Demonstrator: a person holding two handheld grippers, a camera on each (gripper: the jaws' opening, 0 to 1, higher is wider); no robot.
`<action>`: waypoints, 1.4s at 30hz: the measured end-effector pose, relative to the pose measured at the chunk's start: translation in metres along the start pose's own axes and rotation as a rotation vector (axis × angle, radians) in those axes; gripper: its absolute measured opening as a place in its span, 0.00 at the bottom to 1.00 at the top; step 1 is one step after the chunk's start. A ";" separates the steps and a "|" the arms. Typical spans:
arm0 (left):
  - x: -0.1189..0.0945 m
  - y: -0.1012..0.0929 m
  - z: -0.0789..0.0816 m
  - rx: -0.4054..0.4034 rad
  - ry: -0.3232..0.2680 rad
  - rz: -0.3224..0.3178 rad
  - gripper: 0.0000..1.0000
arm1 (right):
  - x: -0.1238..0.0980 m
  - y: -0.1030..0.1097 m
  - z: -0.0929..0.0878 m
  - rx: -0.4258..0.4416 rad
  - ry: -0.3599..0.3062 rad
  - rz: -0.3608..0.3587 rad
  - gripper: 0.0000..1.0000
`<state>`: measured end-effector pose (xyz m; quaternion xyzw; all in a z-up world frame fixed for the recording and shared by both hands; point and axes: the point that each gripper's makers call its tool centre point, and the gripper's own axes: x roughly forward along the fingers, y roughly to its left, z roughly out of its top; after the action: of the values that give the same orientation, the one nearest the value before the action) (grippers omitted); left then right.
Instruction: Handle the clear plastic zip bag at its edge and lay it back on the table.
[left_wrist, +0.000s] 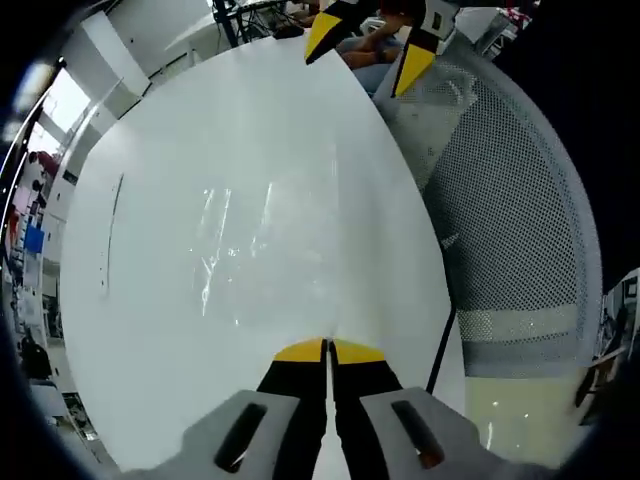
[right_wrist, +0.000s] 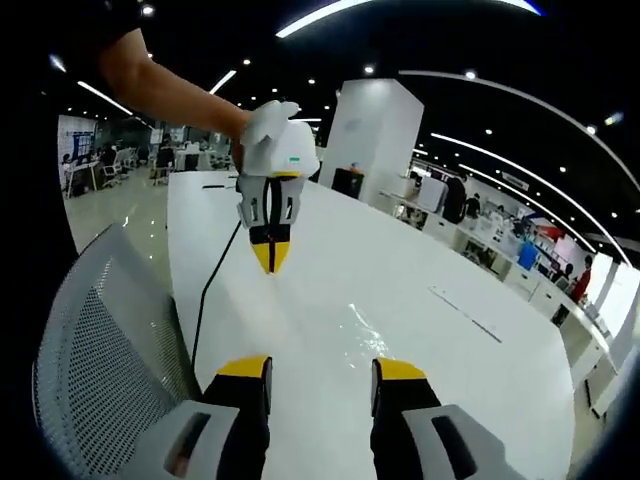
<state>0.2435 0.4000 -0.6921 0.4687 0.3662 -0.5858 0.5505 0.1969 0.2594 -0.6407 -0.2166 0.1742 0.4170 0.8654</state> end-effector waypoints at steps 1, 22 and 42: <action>-0.001 -0.001 0.001 -0.002 -0.002 0.001 0.00 | 0.001 0.001 0.001 -0.006 0.000 0.004 0.32; -0.003 -0.017 0.024 -0.016 -0.008 -0.016 0.00 | 0.023 0.023 0.008 -0.077 0.003 0.111 0.19; 0.006 -0.030 0.047 -0.040 -0.056 -0.044 0.00 | 0.042 0.042 0.006 -0.127 0.033 0.199 0.07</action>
<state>0.2067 0.3574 -0.6864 0.4328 0.3726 -0.6031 0.5569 0.1885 0.3130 -0.6659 -0.2595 0.1825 0.5076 0.8011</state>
